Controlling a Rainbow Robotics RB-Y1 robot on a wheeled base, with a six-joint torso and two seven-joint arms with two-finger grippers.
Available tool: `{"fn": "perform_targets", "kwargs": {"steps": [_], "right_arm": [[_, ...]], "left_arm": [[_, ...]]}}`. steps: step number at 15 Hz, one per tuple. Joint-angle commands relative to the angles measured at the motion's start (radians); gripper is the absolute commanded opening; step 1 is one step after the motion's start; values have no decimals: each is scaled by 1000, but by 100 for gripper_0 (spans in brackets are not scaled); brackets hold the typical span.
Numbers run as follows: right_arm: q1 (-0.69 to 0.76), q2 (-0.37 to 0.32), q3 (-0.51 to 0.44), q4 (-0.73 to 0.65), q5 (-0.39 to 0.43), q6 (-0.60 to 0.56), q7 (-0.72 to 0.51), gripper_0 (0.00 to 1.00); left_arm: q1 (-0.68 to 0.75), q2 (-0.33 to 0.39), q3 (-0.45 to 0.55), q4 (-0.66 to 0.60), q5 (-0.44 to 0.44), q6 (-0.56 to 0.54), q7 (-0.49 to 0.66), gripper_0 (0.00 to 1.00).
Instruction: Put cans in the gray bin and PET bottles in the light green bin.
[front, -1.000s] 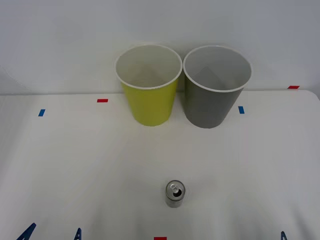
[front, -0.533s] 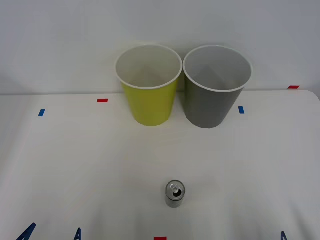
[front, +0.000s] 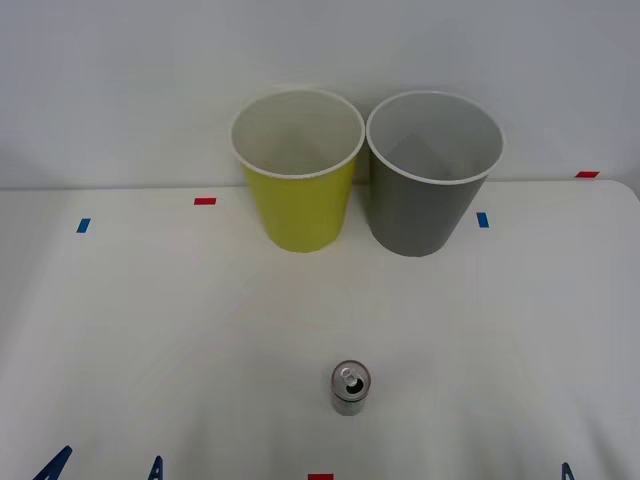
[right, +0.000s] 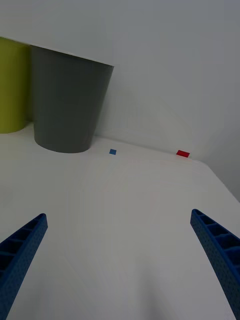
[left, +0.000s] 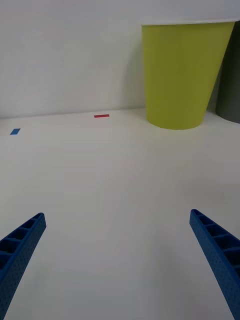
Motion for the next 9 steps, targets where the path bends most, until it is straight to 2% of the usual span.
{"fn": "perform_targets", "kwargs": {"steps": [1,9], "right_arm": [[0,0,0,0,0,0,0,100],[0,0,0,0,0,0,0,100]], "left_arm": [[0,0,0,0,0,0,0,100],[0,0,0,0,0,0,0,100]]}}
